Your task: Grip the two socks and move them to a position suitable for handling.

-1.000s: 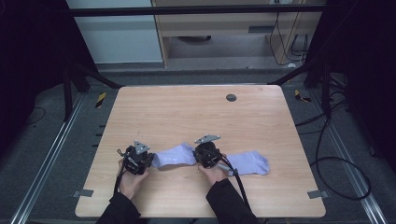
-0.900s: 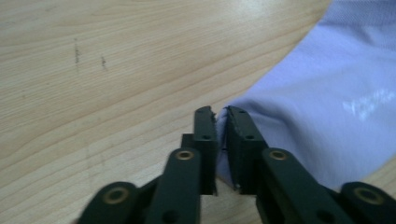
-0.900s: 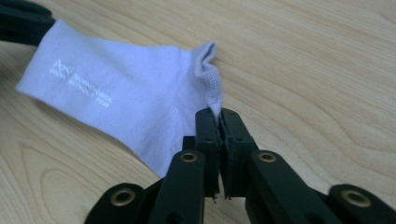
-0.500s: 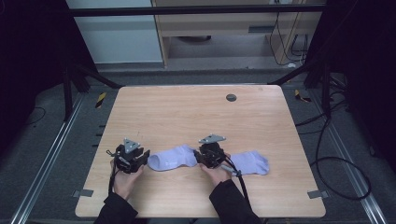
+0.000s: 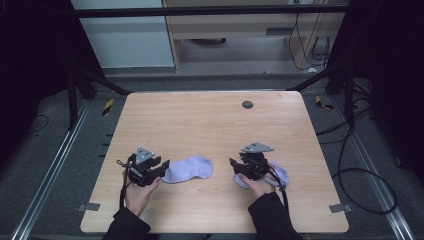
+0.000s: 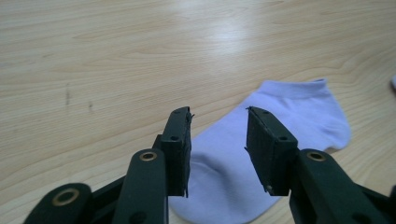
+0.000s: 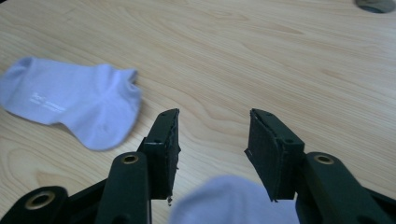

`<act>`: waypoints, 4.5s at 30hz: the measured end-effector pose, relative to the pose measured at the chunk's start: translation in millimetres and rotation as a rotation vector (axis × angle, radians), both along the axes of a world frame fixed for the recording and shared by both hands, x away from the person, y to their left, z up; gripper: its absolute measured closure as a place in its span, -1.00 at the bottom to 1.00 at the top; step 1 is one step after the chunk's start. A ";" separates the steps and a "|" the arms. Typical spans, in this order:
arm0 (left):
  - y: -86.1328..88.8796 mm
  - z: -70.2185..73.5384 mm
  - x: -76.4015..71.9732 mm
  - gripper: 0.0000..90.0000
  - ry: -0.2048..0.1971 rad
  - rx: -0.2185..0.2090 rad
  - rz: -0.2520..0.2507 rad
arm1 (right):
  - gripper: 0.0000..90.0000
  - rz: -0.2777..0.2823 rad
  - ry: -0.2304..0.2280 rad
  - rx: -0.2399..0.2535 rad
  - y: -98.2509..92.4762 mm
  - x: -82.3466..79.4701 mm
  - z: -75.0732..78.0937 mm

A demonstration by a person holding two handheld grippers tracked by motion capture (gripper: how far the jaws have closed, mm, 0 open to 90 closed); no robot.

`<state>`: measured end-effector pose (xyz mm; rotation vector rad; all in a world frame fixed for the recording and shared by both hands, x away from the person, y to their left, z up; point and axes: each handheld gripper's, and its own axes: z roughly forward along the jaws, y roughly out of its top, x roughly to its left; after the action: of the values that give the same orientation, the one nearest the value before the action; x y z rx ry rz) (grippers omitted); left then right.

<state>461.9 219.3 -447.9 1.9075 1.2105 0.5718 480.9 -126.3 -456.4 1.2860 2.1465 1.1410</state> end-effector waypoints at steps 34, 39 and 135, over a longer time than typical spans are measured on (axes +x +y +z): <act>-156.1 -13.1 8.4 0.26 0.044 0.006 -0.273 | 0.28 -0.184 0.089 -0.088 -128.7 -22.6 -22.2; -174.5 -22.9 11.6 0.25 0.066 0.023 -0.291 | 0.33 -0.173 0.107 -0.108 -129.4 -21.7 -26.6; -49.6 -35.7 -41.6 0.87 0.192 0.113 -0.297 | 0.81 0.148 0.180 -0.071 8.0 -69.8 -24.8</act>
<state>420.2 169.7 -483.6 2.2284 1.0006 0.3092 411.1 -118.3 -481.2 1.2590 2.4254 1.0286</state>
